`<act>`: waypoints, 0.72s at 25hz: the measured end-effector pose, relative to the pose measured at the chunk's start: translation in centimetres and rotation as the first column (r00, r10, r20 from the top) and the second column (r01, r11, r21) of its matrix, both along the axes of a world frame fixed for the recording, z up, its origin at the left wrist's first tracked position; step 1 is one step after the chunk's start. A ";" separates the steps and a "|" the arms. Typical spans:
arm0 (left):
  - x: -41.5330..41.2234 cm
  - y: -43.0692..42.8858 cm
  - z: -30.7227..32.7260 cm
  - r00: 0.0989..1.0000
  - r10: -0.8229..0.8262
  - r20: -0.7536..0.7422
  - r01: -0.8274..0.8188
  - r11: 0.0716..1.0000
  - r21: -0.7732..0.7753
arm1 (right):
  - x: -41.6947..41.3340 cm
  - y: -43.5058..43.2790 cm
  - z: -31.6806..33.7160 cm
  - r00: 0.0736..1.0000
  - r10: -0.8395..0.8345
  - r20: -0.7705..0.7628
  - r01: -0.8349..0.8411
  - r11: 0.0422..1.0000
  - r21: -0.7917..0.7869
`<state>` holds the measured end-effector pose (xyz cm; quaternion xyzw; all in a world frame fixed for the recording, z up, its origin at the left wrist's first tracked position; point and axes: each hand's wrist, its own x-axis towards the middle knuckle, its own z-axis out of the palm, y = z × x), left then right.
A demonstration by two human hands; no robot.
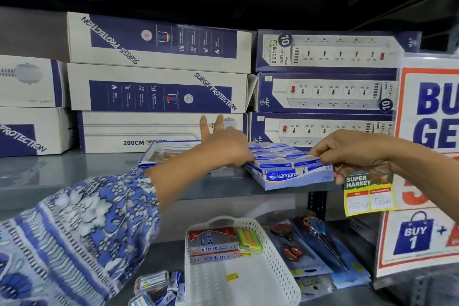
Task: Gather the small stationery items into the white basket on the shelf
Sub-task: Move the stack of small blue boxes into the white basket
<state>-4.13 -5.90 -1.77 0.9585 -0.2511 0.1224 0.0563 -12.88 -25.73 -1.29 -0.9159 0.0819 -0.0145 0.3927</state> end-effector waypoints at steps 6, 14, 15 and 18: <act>-4.8 2.5 -1.3 0.987 -0.154 0.044 0.158 0.984 -0.087 | -7.0 1.3 -1.3 0.997 0.025 0.071 -0.030 0.997 0.068; -9.7 4.9 -5.5 0.962 -0.266 0.066 0.274 0.947 -0.167 | -12.0 3.5 -4.4 1.000 0.010 0.010 -0.011 0.994 0.110; -10.0 5.2 -6.2 0.960 -0.266 0.082 0.277 0.946 -0.171 | -12.2 3.6 -5.1 1.000 0.014 -0.005 -0.014 0.994 0.109; -10.2 5.4 -8.6 0.965 -0.247 0.090 0.259 0.951 -0.169 | -12.0 3.8 -7.3 0.999 0.027 -0.038 -0.022 0.992 0.126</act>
